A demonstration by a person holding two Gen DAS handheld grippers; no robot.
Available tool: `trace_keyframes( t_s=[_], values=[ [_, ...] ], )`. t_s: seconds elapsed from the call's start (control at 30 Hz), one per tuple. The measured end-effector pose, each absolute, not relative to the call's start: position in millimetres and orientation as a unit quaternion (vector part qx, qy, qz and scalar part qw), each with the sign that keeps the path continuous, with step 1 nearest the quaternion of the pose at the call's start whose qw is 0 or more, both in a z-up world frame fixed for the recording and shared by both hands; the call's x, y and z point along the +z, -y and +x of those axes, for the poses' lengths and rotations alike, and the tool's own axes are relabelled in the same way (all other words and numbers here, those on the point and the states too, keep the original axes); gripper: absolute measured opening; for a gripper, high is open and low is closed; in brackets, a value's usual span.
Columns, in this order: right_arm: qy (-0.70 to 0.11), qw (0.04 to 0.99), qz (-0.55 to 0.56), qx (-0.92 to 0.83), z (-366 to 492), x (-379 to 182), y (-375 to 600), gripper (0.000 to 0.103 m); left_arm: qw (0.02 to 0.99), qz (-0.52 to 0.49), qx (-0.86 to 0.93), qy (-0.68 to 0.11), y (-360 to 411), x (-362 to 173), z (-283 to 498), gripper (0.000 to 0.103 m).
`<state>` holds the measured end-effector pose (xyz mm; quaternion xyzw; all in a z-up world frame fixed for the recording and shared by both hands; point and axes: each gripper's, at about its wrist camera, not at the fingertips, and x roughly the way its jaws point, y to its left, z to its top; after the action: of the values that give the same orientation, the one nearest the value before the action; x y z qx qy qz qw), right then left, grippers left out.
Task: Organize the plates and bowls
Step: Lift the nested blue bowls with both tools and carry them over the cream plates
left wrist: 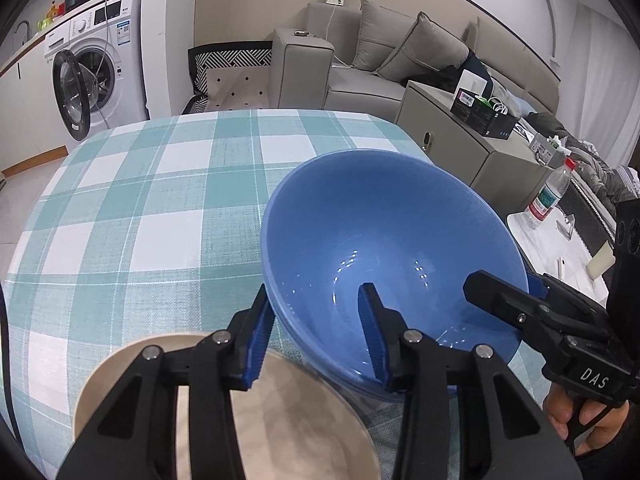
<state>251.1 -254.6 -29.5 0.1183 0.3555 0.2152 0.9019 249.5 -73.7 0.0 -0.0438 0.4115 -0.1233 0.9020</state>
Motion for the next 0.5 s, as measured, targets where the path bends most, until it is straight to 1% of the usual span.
trace_keyframes(
  t_s=[0.5],
  values=[
    [-0.348,0.905,0.111,0.217,248.7,-25.9,254.2,0.058,0.905,-0.039,-0.119,-0.407,73.5,3.4,247.3,0.041]
  ],
)
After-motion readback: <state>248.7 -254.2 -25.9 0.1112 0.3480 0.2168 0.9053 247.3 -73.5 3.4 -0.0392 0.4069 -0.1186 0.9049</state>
